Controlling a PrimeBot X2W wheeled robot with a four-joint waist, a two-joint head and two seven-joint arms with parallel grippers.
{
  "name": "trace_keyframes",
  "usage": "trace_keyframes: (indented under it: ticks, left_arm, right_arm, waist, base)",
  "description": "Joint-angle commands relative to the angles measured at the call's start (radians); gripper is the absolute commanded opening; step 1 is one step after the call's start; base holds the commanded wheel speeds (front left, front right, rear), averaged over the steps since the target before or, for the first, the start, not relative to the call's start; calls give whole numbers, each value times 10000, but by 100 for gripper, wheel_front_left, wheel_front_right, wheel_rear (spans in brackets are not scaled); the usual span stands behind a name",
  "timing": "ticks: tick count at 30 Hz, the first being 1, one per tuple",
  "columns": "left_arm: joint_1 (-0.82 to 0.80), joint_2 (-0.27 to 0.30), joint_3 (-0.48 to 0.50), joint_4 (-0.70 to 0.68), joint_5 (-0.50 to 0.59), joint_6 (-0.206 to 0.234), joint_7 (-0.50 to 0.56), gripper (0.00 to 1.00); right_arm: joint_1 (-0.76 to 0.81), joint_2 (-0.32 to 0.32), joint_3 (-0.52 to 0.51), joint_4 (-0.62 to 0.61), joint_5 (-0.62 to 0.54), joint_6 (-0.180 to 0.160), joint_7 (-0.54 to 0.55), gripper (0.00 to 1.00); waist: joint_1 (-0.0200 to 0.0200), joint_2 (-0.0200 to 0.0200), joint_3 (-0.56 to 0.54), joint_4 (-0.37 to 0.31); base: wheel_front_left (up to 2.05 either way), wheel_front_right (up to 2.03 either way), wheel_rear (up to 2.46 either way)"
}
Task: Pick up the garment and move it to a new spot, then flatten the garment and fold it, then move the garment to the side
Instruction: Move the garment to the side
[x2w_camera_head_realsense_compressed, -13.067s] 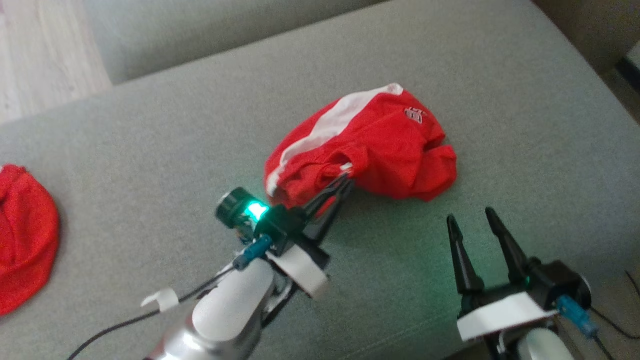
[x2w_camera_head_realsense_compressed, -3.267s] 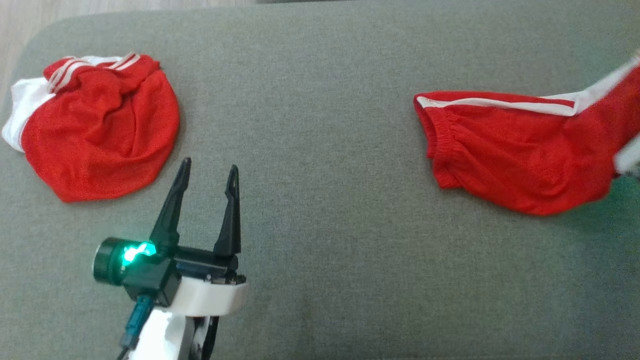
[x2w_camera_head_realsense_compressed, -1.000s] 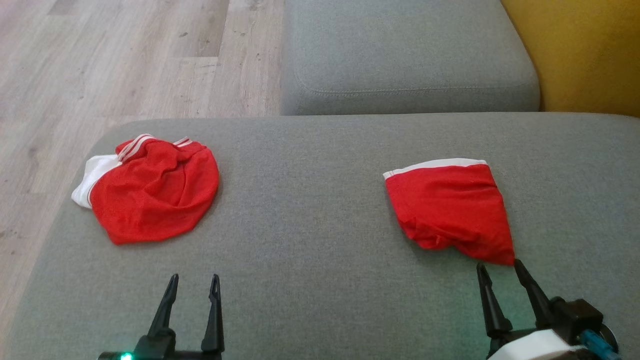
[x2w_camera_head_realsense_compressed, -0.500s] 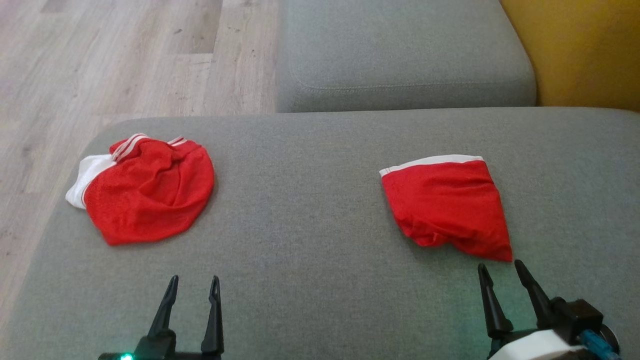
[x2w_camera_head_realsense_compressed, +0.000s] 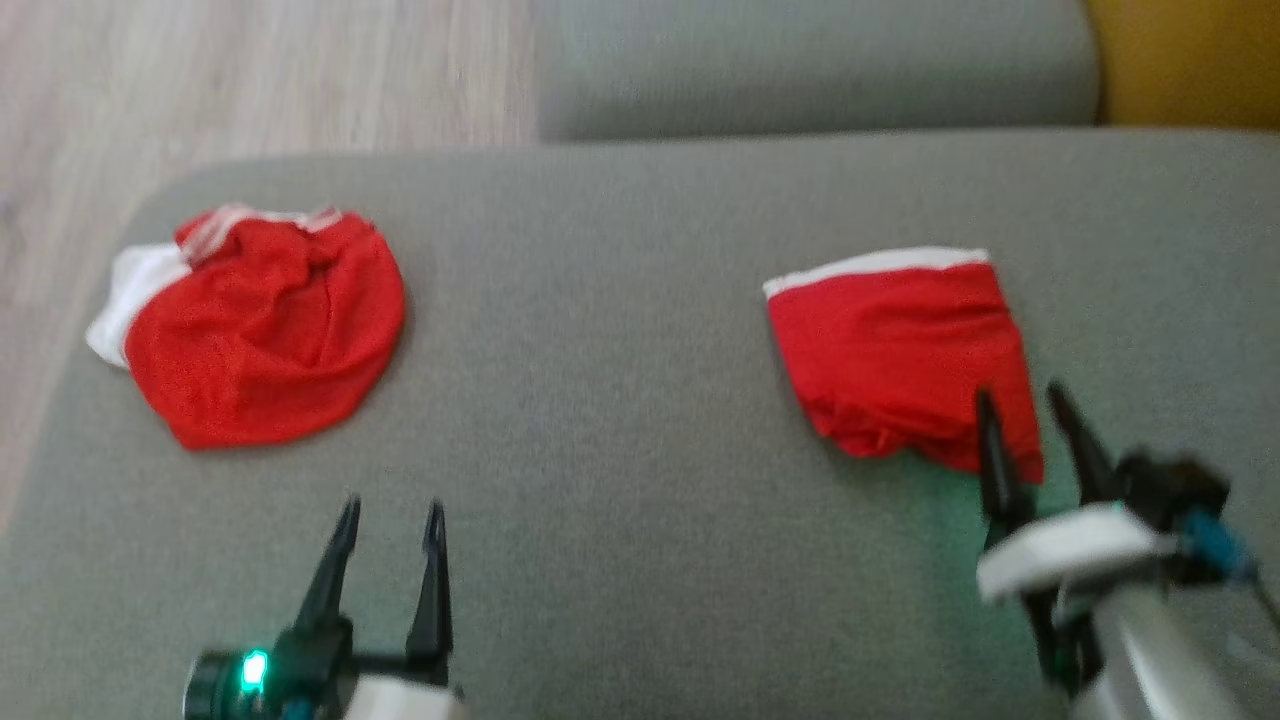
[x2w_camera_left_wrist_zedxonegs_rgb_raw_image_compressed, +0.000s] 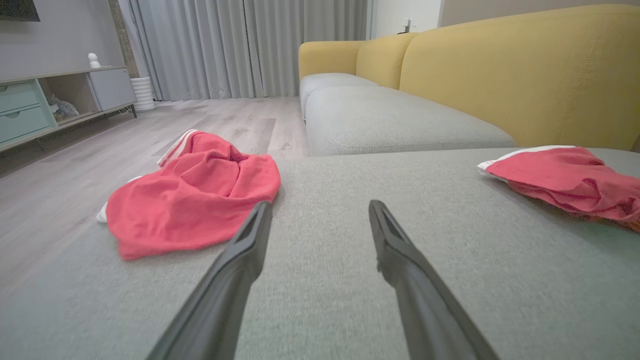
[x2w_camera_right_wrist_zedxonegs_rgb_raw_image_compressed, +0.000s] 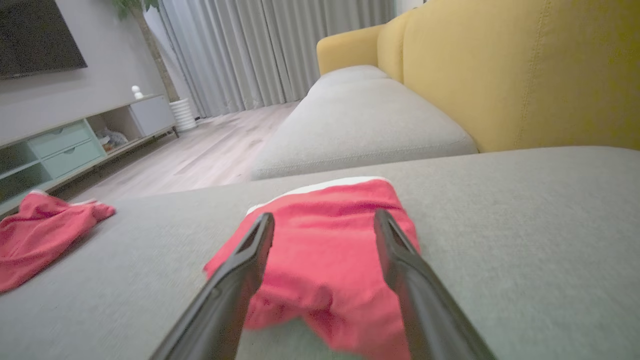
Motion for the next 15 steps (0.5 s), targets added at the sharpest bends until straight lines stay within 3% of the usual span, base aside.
trace_keyframes:
  ticks: [1, 8, 15]
  left_arm:
    - [-780, -49, 191, -460, 120, -29, -51, 100]
    - [-1606, -49, -218, -585, -43, 81, -51, 100]
    - [-1956, -49, -348, -622, -152, 190, -51, 100]
  right_arm:
    - [-960, -204, 112, 263, 206, 65, -110, 100]
    - [-3564, -827, -311, 2842, 203, 65, 1038, 100]
    - [-4293, -1335, -445, 4187, 335, 65, 2181, 100]
  waist:
    - [-1, 0, 698, 67]
    - [-1, 0, 1607, 345]
    - [-1, 0, 1969, 446]
  base:
    - [0, 0, 0]
    - [0, 0, 0]
    - [0, 0, 0]
